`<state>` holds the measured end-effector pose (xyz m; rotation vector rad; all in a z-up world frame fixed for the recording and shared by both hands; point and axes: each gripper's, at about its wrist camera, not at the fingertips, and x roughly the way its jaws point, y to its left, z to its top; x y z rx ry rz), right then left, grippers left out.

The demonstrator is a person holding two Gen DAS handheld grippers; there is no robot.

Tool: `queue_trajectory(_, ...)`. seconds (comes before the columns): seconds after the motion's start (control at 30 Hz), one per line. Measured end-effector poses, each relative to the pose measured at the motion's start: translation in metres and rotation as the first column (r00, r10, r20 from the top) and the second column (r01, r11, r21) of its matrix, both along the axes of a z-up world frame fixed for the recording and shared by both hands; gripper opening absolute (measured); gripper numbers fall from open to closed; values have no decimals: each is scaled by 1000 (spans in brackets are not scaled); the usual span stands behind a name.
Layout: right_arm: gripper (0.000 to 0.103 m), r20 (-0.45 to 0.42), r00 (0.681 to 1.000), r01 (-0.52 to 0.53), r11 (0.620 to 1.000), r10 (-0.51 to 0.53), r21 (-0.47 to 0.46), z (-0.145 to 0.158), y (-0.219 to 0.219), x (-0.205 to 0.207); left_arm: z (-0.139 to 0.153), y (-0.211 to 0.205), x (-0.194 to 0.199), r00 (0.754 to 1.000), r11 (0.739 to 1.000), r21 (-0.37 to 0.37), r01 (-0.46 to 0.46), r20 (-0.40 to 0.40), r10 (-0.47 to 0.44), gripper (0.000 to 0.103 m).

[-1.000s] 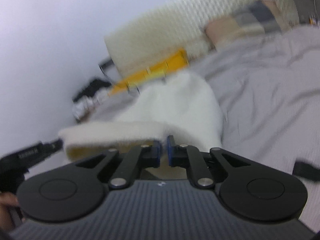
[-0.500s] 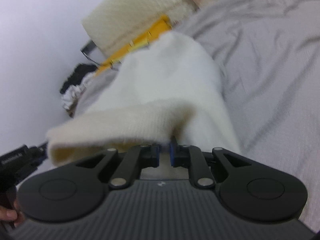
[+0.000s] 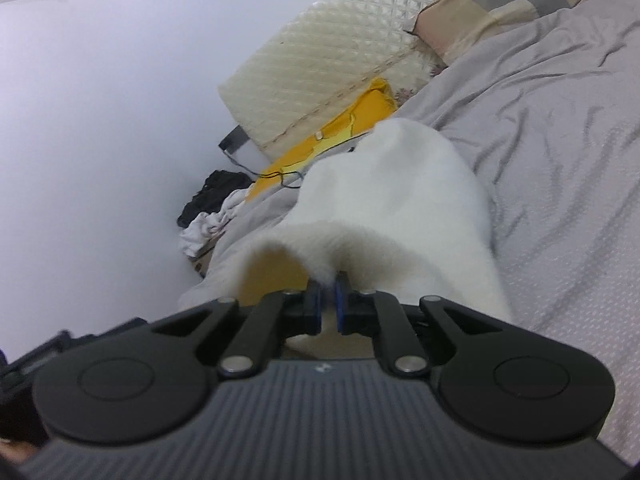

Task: Fold large clothes

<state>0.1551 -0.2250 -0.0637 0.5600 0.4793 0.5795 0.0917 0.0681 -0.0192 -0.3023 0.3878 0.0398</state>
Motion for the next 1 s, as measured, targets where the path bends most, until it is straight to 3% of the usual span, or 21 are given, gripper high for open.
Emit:
queue_trajectory(0.07,9,-7,1000,-14,1000,14,-3,0,2,-1,2,-14,-7,998,998,44,49,34,-51,85)
queue_trajectory(0.17,9,-10,1000,-15,1000,15,7,1,2,-2,-5,-43,-2,987,979,123,161,2,-162,88)
queue_trajectory(0.27,9,-30,999,-19,999,20,27,2,-1,-1,-22,-74,7,960,943,180,279,-47,-275,89)
queue_trajectory(0.37,9,-48,999,-21,998,24,61,2,-7,-3,-39,-103,21,943,905,264,333,-103,-317,89)
queue_trajectory(0.43,9,-46,999,-22,998,25,66,4,-9,-5,-50,-122,25,954,886,354,298,-82,-287,89)
queue_trajectory(0.57,9,-52,999,-8,997,12,72,3,-12,-6,-66,-147,31,989,833,539,123,1,-147,89)
queue_trajectory(0.7,7,-66,997,53,997,-50,49,0,-16,-4,-68,-138,29,998,832,554,-28,62,-7,91)
queue_trajectory(0.8,7,-78,993,91,994,-87,54,-3,-18,-3,-63,-123,21,994,856,509,-95,91,56,91)
queue_trajectory(1.0,7,62,982,176,984,-178,33,8,-8,-19,-53,-99,6,996,908,411,-85,11,89,92)
